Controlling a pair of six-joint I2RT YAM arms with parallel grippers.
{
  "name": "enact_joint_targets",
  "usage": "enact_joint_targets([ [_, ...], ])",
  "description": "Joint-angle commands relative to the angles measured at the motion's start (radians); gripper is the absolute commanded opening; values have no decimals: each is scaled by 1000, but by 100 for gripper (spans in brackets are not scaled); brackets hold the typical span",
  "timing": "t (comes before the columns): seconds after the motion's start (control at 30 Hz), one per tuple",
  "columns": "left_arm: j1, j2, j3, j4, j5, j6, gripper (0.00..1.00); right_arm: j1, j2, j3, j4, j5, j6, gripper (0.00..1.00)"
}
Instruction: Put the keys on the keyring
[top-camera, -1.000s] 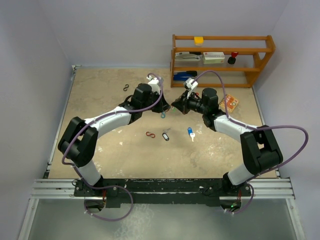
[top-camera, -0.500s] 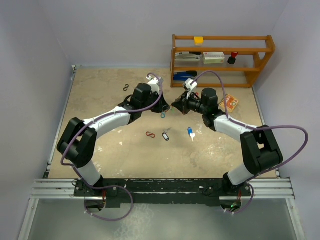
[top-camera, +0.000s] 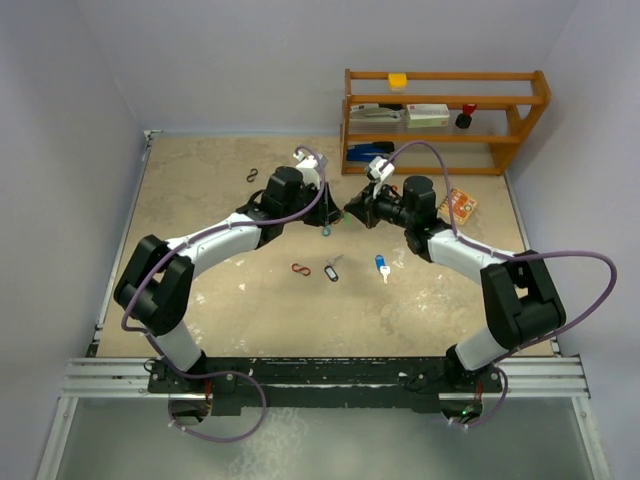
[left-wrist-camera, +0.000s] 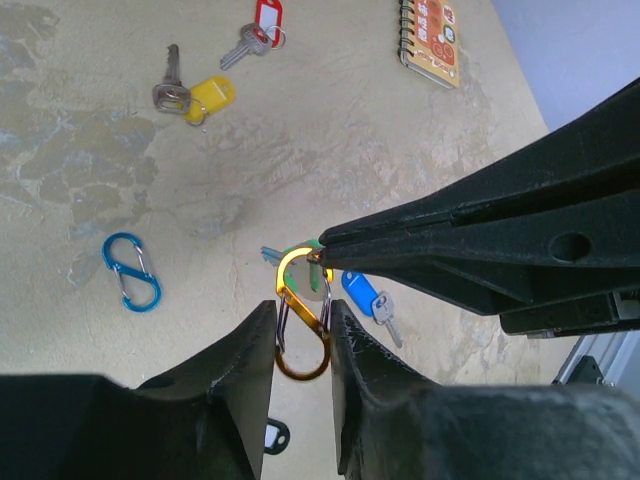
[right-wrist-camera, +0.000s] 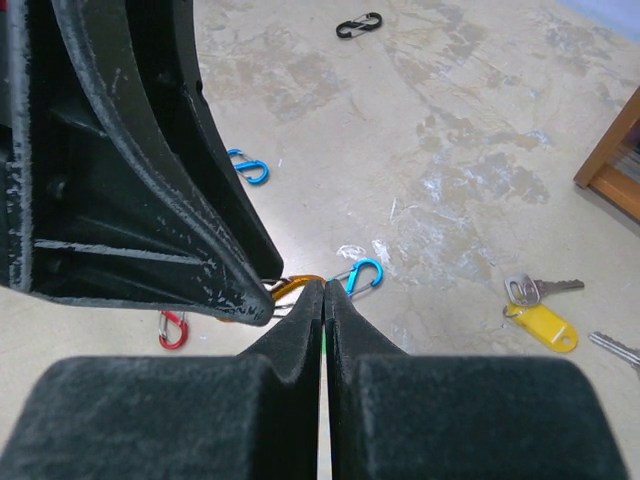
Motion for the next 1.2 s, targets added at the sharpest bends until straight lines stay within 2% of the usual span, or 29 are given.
enact_joint_targets([
  [0.0, 0, -29, 19, 47, 25, 22, 33, -2, -27, 52, 17, 34, -35, 0],
  [0.07, -1, -26, 19, 48, 24, 22, 45, -2, -28, 56, 13, 31, -34, 0],
  [0.17, -1, -27, 17, 51, 11, 20, 54, -2, -30, 56, 8, 34, -37, 0],
  [0.33, 7, -68, -2, 44, -93, 8, 57, -3, -29, 60, -2, 36, -46, 0],
  [0.53, 86, -225, -132, 56, -442, -131, 58, -1, -9, 96, -19, 38, -45, 0],
  [0.67, 181, -328, -235, 55, -603, -221, 85, 28, 26, 147, -50, 78, -60, 0],
  [0.73, 191, -372, -263, 46, -664, -232, 91, 50, 57, 182, -63, 93, -69, 0],
  [0.93, 193, -435, -315, 69, -739, -246, 93, 76, 151, 310, -64, 124, -47, 0],
  [1.17, 194, -417, -346, 119, -788, -270, 93, 92, 284, 457, -22, 138, -29, 0],
])
